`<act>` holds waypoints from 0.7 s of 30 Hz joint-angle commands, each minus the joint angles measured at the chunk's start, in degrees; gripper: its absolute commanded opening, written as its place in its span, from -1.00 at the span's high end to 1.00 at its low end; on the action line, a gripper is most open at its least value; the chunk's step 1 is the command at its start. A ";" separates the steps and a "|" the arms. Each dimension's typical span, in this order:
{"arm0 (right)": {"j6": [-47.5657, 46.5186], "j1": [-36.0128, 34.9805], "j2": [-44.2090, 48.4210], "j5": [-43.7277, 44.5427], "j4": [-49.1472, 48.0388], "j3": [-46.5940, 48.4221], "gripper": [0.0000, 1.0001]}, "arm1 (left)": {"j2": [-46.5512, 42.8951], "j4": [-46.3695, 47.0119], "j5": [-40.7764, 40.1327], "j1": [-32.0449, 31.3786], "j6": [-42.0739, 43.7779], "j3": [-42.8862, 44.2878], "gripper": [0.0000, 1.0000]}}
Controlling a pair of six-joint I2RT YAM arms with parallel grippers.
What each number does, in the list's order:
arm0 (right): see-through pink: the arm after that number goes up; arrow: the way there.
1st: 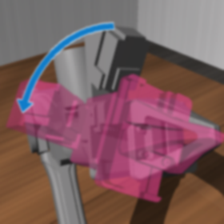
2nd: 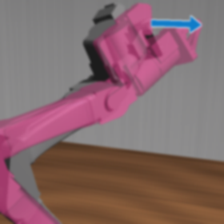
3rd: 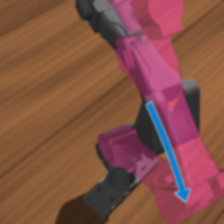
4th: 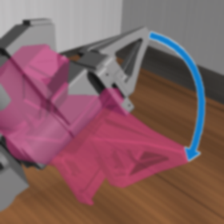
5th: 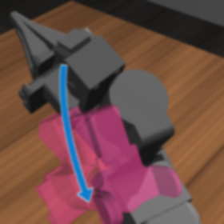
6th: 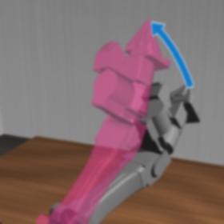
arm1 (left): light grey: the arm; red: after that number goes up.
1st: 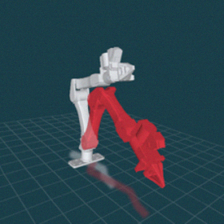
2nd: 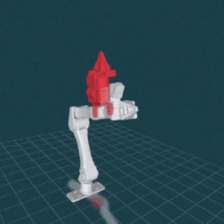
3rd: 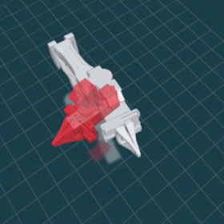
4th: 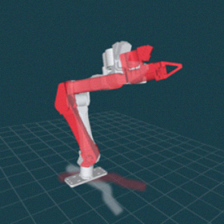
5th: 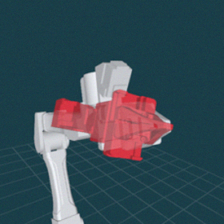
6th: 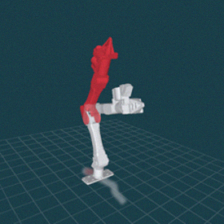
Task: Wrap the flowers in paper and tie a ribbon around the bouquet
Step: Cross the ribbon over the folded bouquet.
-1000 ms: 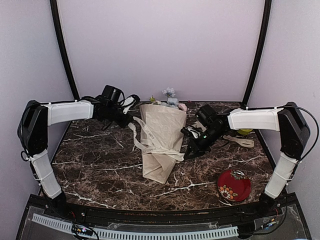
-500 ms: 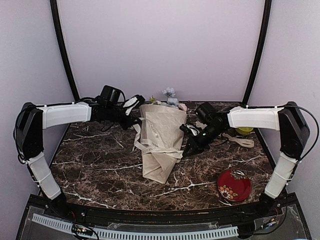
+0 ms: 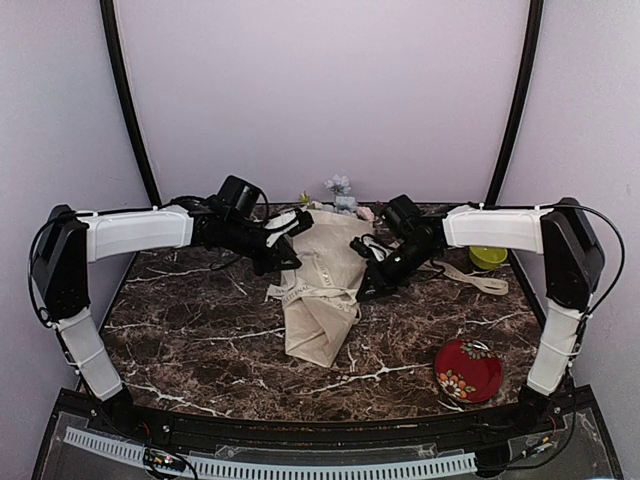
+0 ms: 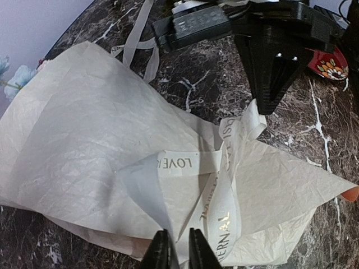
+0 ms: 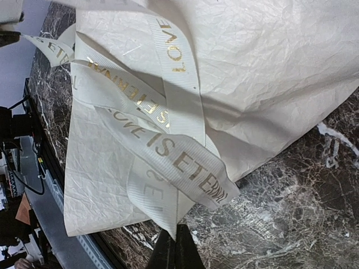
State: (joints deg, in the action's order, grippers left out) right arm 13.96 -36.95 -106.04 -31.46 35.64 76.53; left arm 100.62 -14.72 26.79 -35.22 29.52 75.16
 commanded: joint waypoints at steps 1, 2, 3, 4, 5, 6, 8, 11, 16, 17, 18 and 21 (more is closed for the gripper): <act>-1.14 0.41 -1.03 0.88 -0.67 2.66 1.00 | 1.84 -4.48 -5.78 0.33 1.26 2.99 0.51; -1.13 0.40 -1.27 0.84 -0.66 3.00 1.00 | 2.08 -4.30 -7.99 0.32 0.60 3.49 0.34; -0.99 0.45 -1.42 0.80 -0.72 3.32 1.00 | 1.96 -3.16 -10.57 0.33 -0.84 3.64 0.21; -0.91 0.47 -1.59 0.79 -0.82 3.73 1.00 | 1.64 -1.58 -13.53 0.33 -1.81 3.37 0.09; -0.76 0.44 -1.71 0.95 -0.95 4.00 1.00 | 0.96 0.93 -16.10 0.32 -2.44 2.97 -0.02; -0.51 0.44 -1.86 1.21 -1.19 4.26 1.00 | 0.35 1.98 -18.09 0.33 -2.56 2.72 -0.11; 0.16 0.47 -2.12 1.64 -1.85 4.75 1.00 | -0.95 3.87 -19.66 0.31 -3.29 2.61 -0.20; 1.27 0.56 -3.25 2.80 -2.87 5.88 1.00 | -3.94 5.76 -17.64 -2.55 -1.90 1.11 -0.23; 2.26 0.97 -5.88 3.73 -4.64 8.49 1.00 | -8.17 8.37 -6.19 -8.68 4.48 -4.90 0.15; 2.49 1.08 -6.42 3.89 -5.19 9.07 1.00 | -7.90 8.50 -4.81 -9.28 4.57 -5.35 0.25; 2.89 1.22 -6.93 4.18 -5.75 9.81 1.00 | -7.25 8.55 -3.63 -9.75 4.56 -5.68 0.31; 3.30 1.39 -8.58 4.66 -7.23 12.12 1.00 | -4.42 8.68 -4.43 -10.80 4.69 -5.23 0.36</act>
State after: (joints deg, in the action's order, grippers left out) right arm 16.01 -36.25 -112.79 -28.23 32.38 84.93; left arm 94.26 -7.16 19.20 -45.74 32.38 71.09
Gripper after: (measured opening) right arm 0.004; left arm 0.325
